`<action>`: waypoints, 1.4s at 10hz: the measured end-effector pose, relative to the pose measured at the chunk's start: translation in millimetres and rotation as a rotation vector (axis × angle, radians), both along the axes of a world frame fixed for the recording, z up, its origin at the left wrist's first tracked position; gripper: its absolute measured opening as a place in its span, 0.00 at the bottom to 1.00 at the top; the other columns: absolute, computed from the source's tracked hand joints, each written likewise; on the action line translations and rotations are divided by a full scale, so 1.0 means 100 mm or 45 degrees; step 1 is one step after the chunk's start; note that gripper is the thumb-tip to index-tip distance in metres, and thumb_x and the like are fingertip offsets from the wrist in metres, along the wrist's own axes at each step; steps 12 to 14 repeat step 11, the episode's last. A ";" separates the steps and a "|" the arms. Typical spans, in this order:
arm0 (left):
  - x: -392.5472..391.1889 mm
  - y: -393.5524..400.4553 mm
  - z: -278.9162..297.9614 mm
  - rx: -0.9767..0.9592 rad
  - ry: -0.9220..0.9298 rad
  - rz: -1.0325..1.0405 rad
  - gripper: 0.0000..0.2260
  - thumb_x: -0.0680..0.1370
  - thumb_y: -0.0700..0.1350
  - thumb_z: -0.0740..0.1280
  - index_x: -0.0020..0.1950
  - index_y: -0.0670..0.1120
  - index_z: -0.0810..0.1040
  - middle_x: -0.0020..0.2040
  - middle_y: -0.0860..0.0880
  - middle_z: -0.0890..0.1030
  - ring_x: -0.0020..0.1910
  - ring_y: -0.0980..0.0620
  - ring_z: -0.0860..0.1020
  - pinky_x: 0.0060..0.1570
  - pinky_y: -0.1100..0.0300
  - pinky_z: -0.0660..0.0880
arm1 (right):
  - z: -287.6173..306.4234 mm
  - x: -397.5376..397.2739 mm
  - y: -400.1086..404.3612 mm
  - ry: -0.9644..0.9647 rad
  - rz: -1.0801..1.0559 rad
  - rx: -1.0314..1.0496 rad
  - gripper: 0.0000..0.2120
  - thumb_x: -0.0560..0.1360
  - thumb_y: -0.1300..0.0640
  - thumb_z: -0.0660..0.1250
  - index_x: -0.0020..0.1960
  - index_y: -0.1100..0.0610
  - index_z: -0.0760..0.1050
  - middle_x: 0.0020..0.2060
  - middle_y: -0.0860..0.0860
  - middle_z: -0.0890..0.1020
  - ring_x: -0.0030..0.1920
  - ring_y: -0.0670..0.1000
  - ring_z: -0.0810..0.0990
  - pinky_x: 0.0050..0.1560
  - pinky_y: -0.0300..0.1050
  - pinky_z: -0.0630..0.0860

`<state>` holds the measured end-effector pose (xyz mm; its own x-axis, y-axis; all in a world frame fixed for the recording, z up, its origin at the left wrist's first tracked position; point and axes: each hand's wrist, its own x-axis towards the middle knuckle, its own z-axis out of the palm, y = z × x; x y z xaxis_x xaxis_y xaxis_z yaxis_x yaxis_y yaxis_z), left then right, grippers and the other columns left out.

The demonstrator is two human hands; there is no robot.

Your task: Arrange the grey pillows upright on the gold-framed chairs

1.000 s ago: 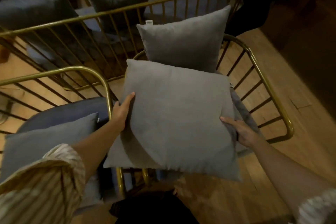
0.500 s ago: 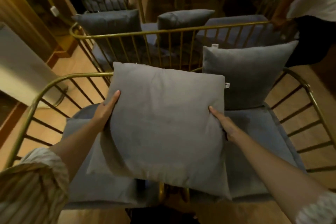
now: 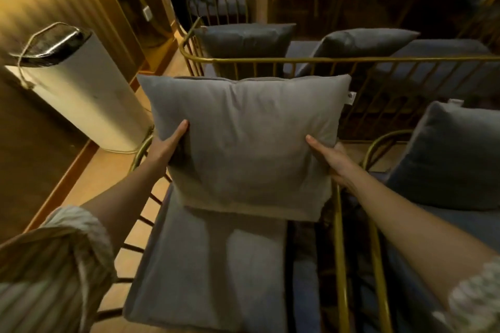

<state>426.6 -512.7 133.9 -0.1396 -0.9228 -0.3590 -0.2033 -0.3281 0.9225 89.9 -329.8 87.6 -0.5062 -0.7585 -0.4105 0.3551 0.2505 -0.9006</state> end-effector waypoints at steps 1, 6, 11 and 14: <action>0.11 -0.42 -0.13 -0.009 -0.016 -0.040 0.60 0.54 0.74 0.74 0.79 0.49 0.59 0.75 0.48 0.69 0.75 0.44 0.67 0.75 0.44 0.63 | 0.09 0.20 -0.42 0.009 -0.037 -0.028 0.63 0.48 0.35 0.83 0.77 0.52 0.62 0.66 0.49 0.77 0.64 0.53 0.77 0.67 0.55 0.74; 0.07 -1.19 -1.42 0.074 -0.326 -0.318 0.52 0.66 0.64 0.73 0.78 0.63 0.39 0.81 0.46 0.57 0.78 0.37 0.59 0.70 0.32 0.64 | -0.69 0.59 -1.24 0.045 -0.190 0.572 0.42 0.76 0.38 0.65 0.81 0.47 0.46 0.79 0.53 0.60 0.76 0.61 0.63 0.71 0.64 0.66; 0.25 -0.29 -0.79 0.145 -0.463 -0.426 0.23 0.82 0.47 0.64 0.76 0.43 0.69 0.74 0.41 0.71 0.72 0.40 0.71 0.70 0.47 0.70 | -0.47 1.00 -0.73 0.725 0.368 0.834 0.32 0.77 0.48 0.69 0.75 0.61 0.63 0.71 0.59 0.72 0.68 0.61 0.74 0.67 0.56 0.73; 0.25 -0.29 -0.79 0.145 -0.463 -0.426 0.23 0.82 0.47 0.64 0.76 0.43 0.69 0.74 0.41 0.71 0.72 0.40 0.71 0.70 0.47 0.70 | -0.47 1.00 -0.73 0.725 0.368 0.834 0.32 0.77 0.48 0.69 0.75 0.61 0.63 0.71 0.59 0.72 0.68 0.61 0.74 0.67 0.56 0.73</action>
